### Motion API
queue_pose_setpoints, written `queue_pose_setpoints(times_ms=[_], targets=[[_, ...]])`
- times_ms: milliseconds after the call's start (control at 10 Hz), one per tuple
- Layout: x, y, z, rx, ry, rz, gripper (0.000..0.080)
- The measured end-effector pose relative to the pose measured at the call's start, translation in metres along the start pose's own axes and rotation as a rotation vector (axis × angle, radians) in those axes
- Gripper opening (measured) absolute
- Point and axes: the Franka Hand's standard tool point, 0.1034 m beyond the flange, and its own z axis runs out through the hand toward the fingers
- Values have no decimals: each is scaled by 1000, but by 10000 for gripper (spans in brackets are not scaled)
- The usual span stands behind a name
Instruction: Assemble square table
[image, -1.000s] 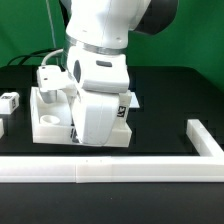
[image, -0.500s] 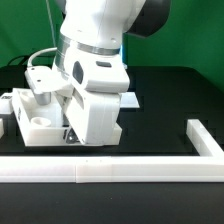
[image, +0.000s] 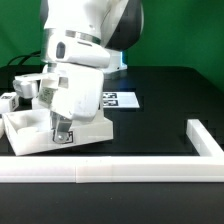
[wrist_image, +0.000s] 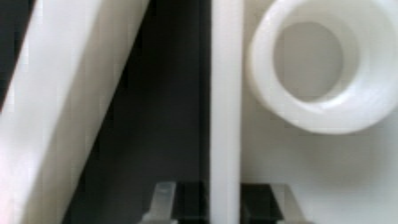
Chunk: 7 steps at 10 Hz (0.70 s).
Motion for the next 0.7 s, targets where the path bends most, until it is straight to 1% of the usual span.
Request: queue_pose_setpoints(times_ms=[100, 200, 300, 700], targets=[[8, 6, -3, 7, 4, -15, 70], [4, 3, -1, 10, 1, -12, 70], [3, 1, -1, 13, -1, -82, 70], [7, -4, 1, 19, -2, -266, 70]])
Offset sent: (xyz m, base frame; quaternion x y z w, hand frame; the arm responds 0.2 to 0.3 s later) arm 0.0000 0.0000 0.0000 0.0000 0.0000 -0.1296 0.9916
